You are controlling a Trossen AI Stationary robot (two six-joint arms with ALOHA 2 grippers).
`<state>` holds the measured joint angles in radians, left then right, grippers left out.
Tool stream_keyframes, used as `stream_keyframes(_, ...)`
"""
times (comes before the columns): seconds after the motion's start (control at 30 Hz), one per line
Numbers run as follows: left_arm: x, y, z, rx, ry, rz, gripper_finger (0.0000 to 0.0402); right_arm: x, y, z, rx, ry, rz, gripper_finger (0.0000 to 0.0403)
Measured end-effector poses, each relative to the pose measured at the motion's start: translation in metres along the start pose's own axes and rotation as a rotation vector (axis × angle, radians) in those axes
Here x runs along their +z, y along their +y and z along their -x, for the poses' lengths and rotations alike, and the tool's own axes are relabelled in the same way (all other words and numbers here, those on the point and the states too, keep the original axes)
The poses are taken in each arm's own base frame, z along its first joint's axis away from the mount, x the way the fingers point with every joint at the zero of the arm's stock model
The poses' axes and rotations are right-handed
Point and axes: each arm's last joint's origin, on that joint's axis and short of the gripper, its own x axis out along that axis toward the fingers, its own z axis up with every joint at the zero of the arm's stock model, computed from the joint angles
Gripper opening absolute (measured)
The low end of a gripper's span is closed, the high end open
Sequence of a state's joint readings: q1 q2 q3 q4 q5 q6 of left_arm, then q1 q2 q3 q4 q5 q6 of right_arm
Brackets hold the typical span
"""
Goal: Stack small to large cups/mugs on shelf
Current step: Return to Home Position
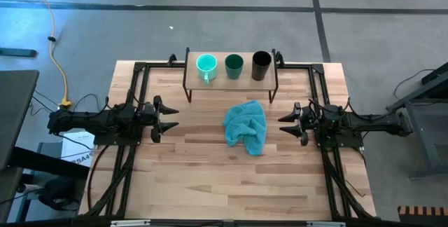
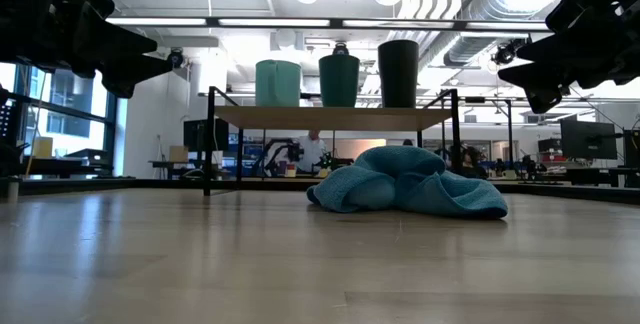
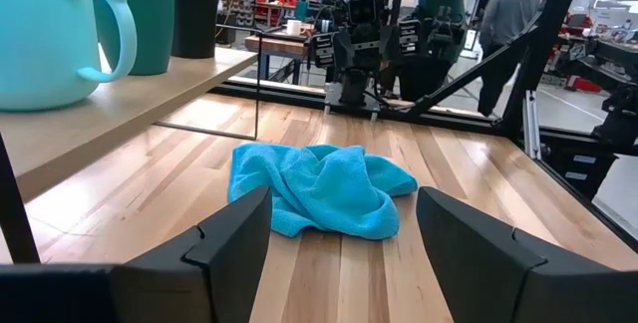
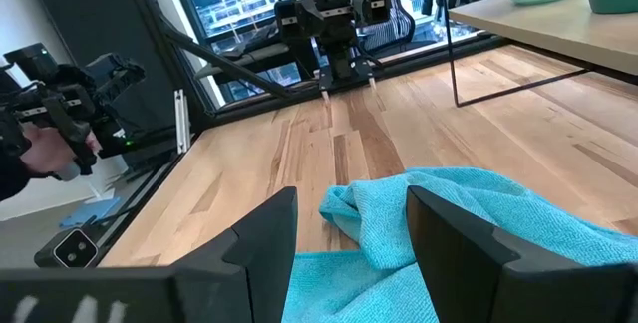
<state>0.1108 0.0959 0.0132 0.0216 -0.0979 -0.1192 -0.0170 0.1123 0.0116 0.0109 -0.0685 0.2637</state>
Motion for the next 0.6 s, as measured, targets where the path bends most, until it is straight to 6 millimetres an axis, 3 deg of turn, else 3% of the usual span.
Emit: stream_keyframes(0.6,-0.0010,0.0000,-0.0006,0.001,0.012,0.000,0.0239,0.0000,0.0000,0.0000,0.000,0.000,0.089,0.0181)
